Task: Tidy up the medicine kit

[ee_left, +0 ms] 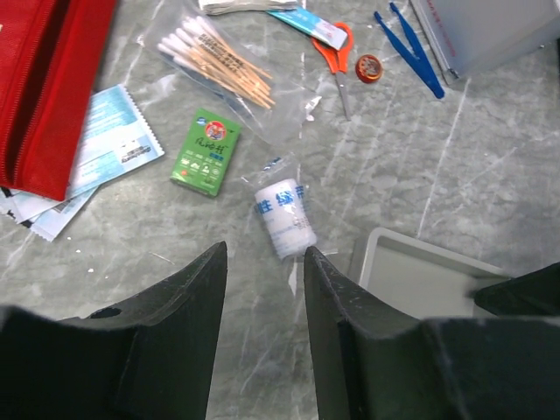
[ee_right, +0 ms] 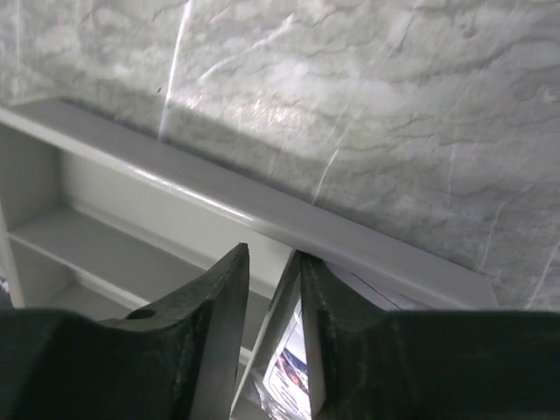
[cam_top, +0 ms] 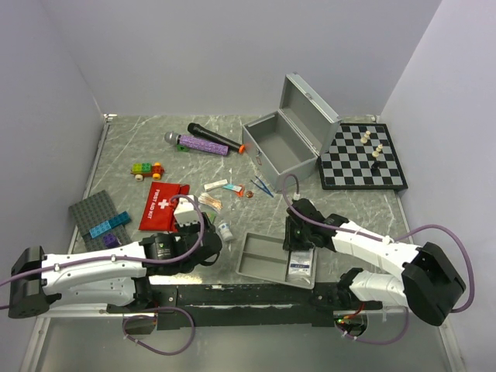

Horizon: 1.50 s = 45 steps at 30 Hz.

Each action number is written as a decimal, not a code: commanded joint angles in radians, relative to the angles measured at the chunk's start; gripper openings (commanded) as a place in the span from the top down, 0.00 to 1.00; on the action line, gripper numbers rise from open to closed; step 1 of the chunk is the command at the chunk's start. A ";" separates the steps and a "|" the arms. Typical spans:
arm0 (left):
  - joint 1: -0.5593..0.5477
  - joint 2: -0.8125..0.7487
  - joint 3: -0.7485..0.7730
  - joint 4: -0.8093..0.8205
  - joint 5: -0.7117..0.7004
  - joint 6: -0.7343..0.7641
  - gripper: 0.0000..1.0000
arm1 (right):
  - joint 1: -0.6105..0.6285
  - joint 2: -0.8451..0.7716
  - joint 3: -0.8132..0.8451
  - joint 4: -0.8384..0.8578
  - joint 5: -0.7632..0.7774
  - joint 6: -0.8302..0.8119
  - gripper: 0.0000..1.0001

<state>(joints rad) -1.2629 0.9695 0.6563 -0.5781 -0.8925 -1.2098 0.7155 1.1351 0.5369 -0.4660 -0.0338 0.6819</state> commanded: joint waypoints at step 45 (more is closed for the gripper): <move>0.436 0.093 -0.014 0.312 0.251 0.258 0.44 | -0.149 -0.175 0.098 0.055 0.018 -0.110 0.24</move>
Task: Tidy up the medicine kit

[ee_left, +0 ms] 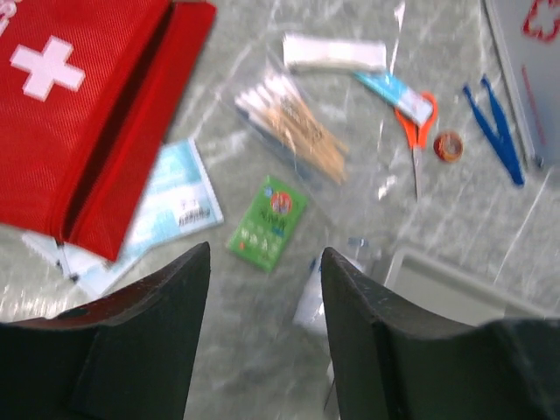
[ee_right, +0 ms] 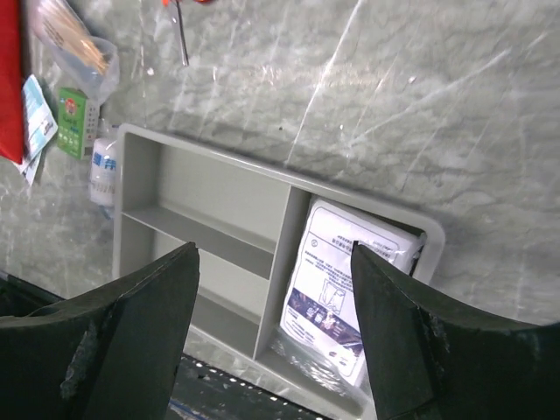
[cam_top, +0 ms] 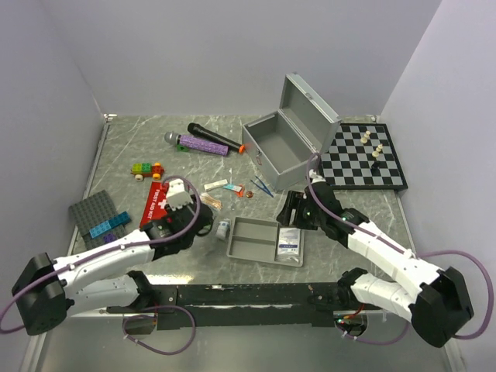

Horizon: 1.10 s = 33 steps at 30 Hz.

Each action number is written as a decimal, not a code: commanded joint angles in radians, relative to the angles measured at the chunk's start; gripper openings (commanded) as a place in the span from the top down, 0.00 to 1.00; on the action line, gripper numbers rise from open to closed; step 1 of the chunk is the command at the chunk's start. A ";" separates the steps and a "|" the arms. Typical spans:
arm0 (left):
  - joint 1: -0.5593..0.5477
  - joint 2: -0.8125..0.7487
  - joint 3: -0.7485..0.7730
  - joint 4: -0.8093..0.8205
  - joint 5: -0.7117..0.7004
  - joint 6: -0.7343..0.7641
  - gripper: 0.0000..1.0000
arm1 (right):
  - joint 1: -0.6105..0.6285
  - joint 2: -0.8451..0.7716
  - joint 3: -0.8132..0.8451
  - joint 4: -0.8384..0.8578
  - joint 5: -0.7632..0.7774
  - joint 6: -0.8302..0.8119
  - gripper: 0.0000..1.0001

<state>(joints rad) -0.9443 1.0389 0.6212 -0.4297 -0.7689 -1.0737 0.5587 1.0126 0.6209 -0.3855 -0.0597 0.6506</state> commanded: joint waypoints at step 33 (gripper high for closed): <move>0.409 0.635 0.226 0.283 0.424 0.124 0.55 | 0.007 -0.063 -0.009 -0.027 0.026 -0.149 0.23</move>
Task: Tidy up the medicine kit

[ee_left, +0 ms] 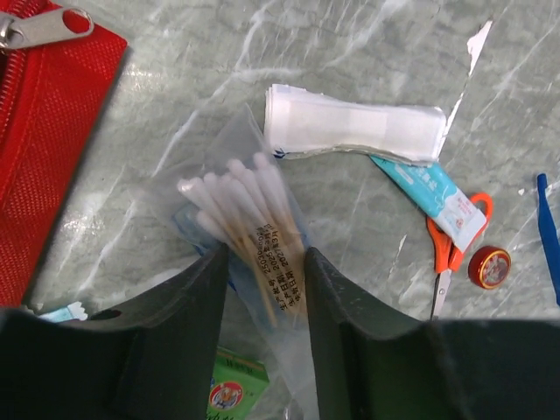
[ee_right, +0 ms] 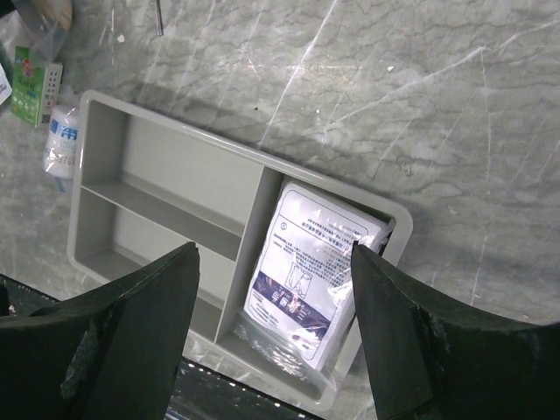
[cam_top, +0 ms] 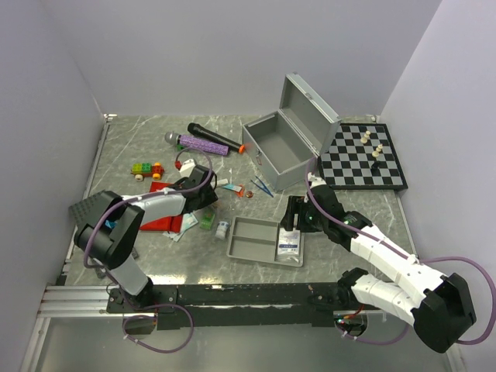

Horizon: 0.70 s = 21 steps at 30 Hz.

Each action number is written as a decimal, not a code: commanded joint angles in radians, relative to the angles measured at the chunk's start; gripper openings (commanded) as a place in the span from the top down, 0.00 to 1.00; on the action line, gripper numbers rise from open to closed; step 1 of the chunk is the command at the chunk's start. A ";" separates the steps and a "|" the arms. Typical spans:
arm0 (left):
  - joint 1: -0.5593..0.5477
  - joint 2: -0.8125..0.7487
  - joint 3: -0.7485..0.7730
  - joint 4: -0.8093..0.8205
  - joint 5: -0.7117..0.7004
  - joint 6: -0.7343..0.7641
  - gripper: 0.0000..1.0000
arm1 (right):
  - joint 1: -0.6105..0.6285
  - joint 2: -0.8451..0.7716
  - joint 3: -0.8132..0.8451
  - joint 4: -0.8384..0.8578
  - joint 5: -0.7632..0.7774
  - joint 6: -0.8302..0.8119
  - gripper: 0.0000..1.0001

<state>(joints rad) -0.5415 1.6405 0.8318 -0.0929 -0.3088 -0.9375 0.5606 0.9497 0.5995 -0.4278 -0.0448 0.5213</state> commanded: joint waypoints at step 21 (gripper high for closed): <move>-0.130 -0.412 -0.060 -0.139 0.005 -0.049 0.89 | 0.005 -0.022 0.045 -0.006 0.028 -0.021 0.23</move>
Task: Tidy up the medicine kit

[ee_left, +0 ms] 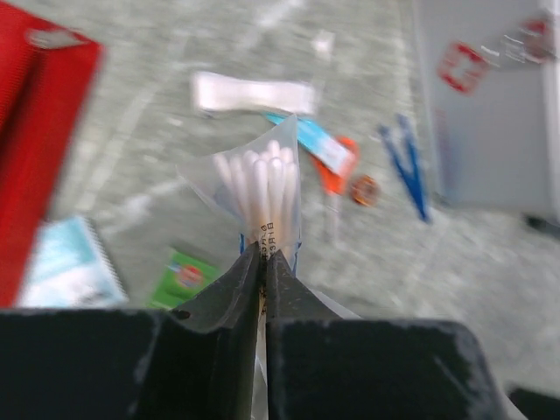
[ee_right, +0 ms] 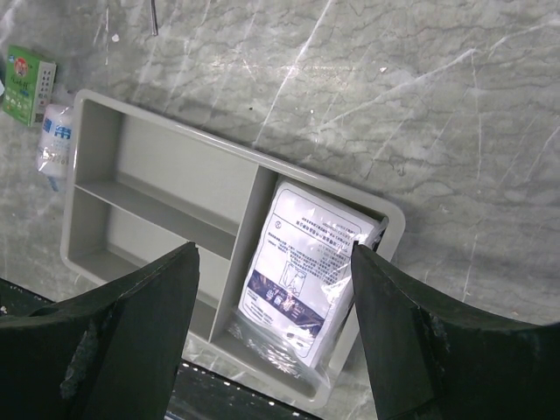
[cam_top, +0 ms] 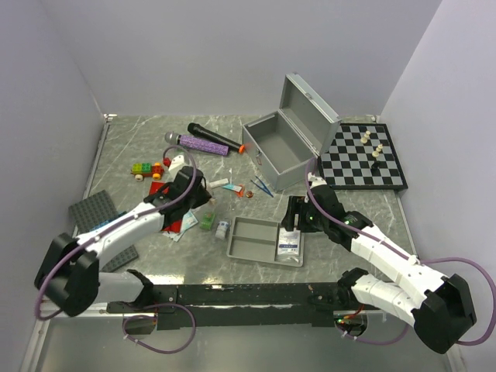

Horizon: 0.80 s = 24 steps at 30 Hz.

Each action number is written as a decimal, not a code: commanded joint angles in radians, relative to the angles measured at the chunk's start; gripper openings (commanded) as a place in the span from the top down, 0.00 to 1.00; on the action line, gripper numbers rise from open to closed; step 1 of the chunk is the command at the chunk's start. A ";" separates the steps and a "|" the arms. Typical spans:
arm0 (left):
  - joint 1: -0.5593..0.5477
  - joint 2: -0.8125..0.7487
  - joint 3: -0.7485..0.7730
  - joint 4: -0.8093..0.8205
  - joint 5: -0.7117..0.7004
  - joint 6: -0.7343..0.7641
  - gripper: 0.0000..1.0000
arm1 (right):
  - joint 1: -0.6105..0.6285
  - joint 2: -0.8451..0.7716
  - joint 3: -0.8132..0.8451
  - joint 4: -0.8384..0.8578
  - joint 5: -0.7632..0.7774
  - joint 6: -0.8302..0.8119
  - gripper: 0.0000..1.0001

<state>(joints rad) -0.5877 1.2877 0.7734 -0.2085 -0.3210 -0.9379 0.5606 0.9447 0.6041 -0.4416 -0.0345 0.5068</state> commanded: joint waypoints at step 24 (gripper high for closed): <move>-0.489 0.315 0.305 -0.293 -0.173 -0.664 0.94 | 0.005 -0.110 0.008 -0.019 0.007 0.012 0.23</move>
<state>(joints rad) -1.0512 1.5440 1.0080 -0.4404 -0.5156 -1.5127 0.5606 0.8665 0.6205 -0.4541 -0.0341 0.5083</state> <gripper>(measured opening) 0.060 0.767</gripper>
